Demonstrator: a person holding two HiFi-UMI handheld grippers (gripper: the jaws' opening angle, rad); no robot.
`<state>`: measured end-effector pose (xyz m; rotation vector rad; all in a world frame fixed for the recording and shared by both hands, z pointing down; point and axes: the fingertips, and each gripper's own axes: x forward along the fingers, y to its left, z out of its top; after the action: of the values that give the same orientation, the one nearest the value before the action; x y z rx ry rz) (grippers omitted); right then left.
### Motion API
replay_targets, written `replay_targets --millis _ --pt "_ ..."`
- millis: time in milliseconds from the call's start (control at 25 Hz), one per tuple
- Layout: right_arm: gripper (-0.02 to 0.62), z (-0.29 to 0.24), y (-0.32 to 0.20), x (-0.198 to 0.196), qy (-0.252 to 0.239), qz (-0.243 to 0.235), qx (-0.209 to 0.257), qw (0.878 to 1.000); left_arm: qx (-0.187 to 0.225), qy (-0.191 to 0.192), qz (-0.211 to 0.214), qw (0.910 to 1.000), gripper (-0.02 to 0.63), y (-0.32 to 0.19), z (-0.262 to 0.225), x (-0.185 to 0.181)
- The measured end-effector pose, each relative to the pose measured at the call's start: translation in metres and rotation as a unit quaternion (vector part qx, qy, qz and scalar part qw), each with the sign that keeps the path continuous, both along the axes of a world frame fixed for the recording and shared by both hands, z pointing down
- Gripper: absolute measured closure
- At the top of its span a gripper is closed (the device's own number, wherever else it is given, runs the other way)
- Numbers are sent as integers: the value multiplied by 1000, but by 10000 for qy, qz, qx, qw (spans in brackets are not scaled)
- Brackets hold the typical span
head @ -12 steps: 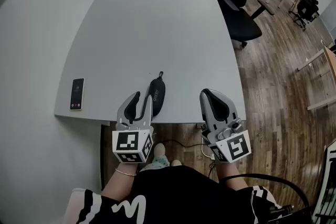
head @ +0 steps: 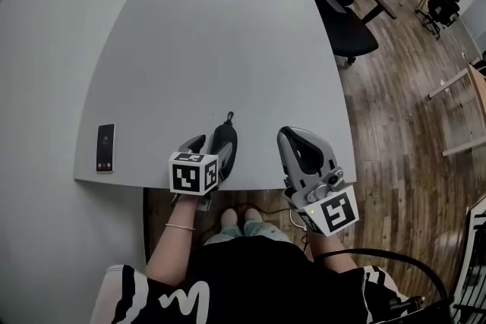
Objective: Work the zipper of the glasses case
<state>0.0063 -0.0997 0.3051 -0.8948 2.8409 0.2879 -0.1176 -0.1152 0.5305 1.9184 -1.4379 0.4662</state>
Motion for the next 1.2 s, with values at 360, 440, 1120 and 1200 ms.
replay_targets --millis 360,440,1120,1200 --pt "588 2 -14 -4 7 -208 -78 9998 -820 102 480 9954 253 -8 47 38" --pt "588 3 -16 -3 -5 -219 -110 9997 -870 -192 671 9938 247 -5 54 49" --pt "586 21 -36 -4 1245 -142 649 9900 1659 -351 1238 9777 330 -32 -109 36" --pt "586 20 -38 -9 1559 -131 932 9833 2283 -287 1511 9614 331 -30 -156 47"
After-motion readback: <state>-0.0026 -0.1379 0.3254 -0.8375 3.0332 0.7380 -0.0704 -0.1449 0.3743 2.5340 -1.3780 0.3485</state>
